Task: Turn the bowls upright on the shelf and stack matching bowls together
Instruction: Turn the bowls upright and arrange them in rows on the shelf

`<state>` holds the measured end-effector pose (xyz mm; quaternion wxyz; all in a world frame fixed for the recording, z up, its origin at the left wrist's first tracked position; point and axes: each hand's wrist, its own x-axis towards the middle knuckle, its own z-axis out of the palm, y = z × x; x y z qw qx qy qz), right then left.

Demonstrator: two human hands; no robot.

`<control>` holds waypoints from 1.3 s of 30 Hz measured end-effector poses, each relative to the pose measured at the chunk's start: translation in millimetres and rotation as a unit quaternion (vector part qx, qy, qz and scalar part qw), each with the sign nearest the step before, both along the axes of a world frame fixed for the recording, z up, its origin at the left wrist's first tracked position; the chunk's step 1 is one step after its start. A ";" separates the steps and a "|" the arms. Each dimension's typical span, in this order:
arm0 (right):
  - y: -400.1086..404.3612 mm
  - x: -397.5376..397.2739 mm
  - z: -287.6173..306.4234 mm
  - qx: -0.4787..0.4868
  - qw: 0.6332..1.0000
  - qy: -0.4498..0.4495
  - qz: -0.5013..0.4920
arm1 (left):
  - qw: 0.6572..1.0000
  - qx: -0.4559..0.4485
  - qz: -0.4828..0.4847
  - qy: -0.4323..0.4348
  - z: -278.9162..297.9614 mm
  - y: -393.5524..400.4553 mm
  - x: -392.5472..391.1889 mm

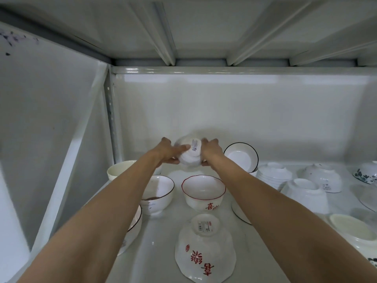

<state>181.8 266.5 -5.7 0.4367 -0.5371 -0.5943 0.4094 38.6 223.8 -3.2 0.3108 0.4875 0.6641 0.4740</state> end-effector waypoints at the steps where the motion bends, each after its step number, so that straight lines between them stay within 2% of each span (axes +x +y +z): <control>1: 1.2 0.0 1.8 -0.004 0.999 0.039 0.001 | 1.000 0.015 -0.004 0.008 2.2 -3.5 -1.7; 5: 6.6 1.7 1.9 -0.068 0.983 0.163 0.052 | 0.995 0.073 -0.021 0.070 2.0 -13.3 -10.8; 7: 6.1 5.1 0.9 -0.117 0.974 0.176 0.079 | 0.986 0.102 -0.026 0.130 -0.9 -19.7 -14.8; 9: 4.7 10.0 2.0 -0.150 0.975 0.133 0.098 | 0.973 0.107 -0.029 0.205 -4.2 -25.4 -18.6; 11: 6.0 12.4 1.3 -0.172 0.971 0.106 0.125 | 0.967 0.108 -0.049 0.224 -7.9 -28.9 -22.2; 13: 9.1 11.5 -0.8 -0.179 0.969 0.091 0.142 | 0.973 0.097 -0.073 0.197 -10.9 -29.0 -25.6; 16: 13.2 9.2 -3.7 -0.187 0.970 0.072 0.136 | 0.987 0.064 -0.098 0.108 -12.6 -27.8 -26.6; 21: 6.3 4.2 -7.6 -0.168 0.977 0.005 0.131 | 0.999 0.022 -0.030 0.031 -12.1 -19.2 -27.8; 24: 8.3 -1.3 -13.0 -0.142 0.981 -0.030 0.127 | 0.996 0.007 0.014 0.088 -15.2 -12.5 -30.7; 29: 8.7 -7.3 -23.0 -0.087 0.980 -0.150 0.101 | 0.978 -0.047 0.040 0.198 -23.6 -9.9 -28.2; 33: 8.4 -11.5 -25.0 -0.048 0.957 -0.265 0.106 | 0.972 -0.064 0.035 0.221 -28.1 -3.1 -29.5; 39: 7.8 -9.9 -24.3 -0.009 0.948 -0.304 0.097 | 0.966 -0.080 0.018 0.246 -23.3 -0.4 -22.6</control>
